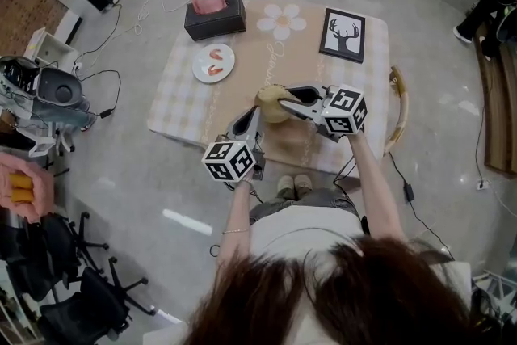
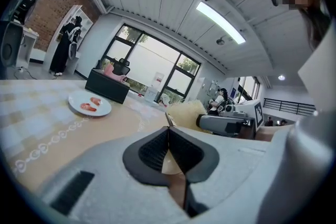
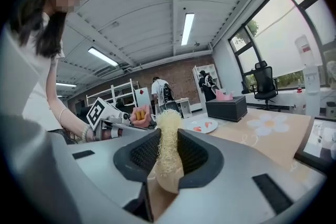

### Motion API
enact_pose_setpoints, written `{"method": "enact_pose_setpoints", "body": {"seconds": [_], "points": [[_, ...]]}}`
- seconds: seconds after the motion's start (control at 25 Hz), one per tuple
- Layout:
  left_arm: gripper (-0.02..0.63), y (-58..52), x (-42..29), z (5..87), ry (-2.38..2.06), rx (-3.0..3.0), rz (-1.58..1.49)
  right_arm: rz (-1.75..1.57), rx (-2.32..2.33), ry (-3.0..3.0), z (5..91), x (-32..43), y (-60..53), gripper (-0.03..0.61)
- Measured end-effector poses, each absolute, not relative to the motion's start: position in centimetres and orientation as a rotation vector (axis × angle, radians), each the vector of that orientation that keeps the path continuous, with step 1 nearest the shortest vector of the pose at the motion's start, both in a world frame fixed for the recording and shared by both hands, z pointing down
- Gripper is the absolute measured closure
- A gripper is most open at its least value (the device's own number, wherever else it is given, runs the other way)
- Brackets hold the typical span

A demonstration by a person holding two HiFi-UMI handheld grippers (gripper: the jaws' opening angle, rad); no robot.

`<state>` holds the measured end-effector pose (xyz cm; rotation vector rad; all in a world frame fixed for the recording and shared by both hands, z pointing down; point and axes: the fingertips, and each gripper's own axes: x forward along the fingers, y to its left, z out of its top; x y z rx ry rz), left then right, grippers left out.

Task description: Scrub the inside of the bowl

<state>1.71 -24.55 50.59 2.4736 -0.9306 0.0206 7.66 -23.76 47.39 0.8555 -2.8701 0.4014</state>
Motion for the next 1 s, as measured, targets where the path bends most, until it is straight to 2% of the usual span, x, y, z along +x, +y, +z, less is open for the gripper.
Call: {"method": "enact_pose_setpoints", "body": {"seconds": [0.48, 1.0], "points": [[0.601, -24.8, 1.8, 49.4, -1.006, 2.572, 0.017, 0.47, 1.053, -3.019, 44.6, 8.2, -24.5, 0.488], [0.601, -25.1, 1.6, 49.1, -1.035, 2.595, 0.02, 0.477, 1.059, -3.026, 45.0, 8.4, -24.1, 0.489]]}}
